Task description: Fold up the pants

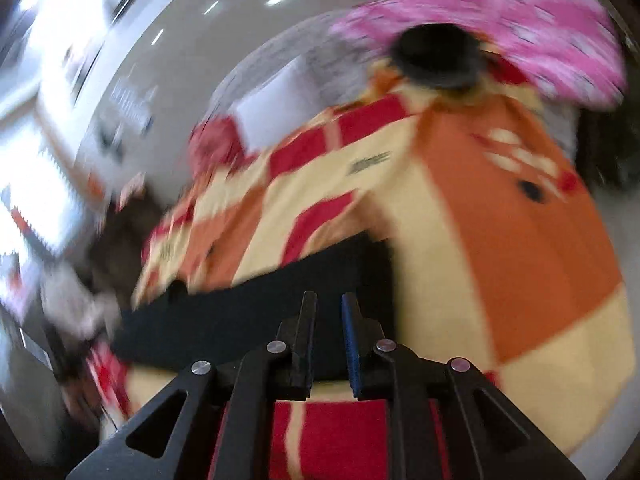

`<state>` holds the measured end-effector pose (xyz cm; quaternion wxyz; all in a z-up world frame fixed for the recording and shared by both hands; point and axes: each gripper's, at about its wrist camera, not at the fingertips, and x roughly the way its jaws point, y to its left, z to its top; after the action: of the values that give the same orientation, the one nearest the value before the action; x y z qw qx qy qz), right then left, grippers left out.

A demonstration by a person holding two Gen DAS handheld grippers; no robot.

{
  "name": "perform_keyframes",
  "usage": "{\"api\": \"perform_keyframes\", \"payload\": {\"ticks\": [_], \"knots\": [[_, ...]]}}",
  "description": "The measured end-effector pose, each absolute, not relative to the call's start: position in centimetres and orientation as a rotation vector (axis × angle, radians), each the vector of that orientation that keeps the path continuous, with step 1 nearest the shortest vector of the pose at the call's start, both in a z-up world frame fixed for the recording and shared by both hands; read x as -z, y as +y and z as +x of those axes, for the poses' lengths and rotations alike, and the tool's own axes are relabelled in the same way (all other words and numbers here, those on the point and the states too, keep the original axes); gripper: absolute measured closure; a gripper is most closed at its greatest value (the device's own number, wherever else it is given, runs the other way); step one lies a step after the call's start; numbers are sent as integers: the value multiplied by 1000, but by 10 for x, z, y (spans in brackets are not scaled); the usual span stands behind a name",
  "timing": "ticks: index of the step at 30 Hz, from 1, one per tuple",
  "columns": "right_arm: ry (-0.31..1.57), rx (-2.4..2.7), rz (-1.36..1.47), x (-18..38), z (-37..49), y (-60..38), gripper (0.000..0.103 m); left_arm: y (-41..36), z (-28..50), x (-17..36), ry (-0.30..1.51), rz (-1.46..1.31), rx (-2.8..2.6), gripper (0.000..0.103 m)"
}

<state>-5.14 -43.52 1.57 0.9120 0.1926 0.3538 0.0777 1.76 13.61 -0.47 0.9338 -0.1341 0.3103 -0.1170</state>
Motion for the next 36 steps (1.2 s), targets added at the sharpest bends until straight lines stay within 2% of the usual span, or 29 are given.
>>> {"api": "perform_keyframes", "payload": {"ticks": [3,4,6,9,11,12,14,17,18,21,22,25,28,31,33,34,36], "knots": [[834,-97,304,4,-39,-423,90,131,38,34,749,-306,223,72],[862,-72,320,13,-38,-427,98,134,38,33,712,-310,225,71],[851,-81,368,13,-41,-433,98,133,45,27,738,-313,217,71],[833,-64,326,-7,-38,-426,90,138,59,8,716,-333,173,69],[788,-75,307,-21,-27,-423,90,141,70,1,697,-362,145,59],[767,-69,295,-28,-18,-421,90,141,79,4,713,-382,131,45],[766,-54,272,-29,4,-417,90,143,98,26,817,-417,79,45],[868,-18,247,-6,37,-417,90,133,97,27,794,-340,71,43],[917,6,244,7,44,-422,94,130,97,26,798,-313,68,42],[887,0,267,5,37,-425,94,126,95,18,811,-314,66,41],[870,21,245,-3,31,-421,89,121,93,10,800,-332,87,41],[778,-59,200,-28,17,-393,89,80,86,-13,744,-282,193,41],[749,-156,133,-43,16,-350,84,1,79,-25,750,-176,376,40],[767,-141,77,-39,22,-307,82,-53,89,-11,823,-90,392,40],[805,-57,42,-21,27,-291,74,-70,103,9,902,-56,347,40],[829,-43,38,-12,30,-287,70,-75,104,15,867,-32,324,33],[894,-37,52,13,34,-285,68,-84,105,16,867,13,322,25]]}}
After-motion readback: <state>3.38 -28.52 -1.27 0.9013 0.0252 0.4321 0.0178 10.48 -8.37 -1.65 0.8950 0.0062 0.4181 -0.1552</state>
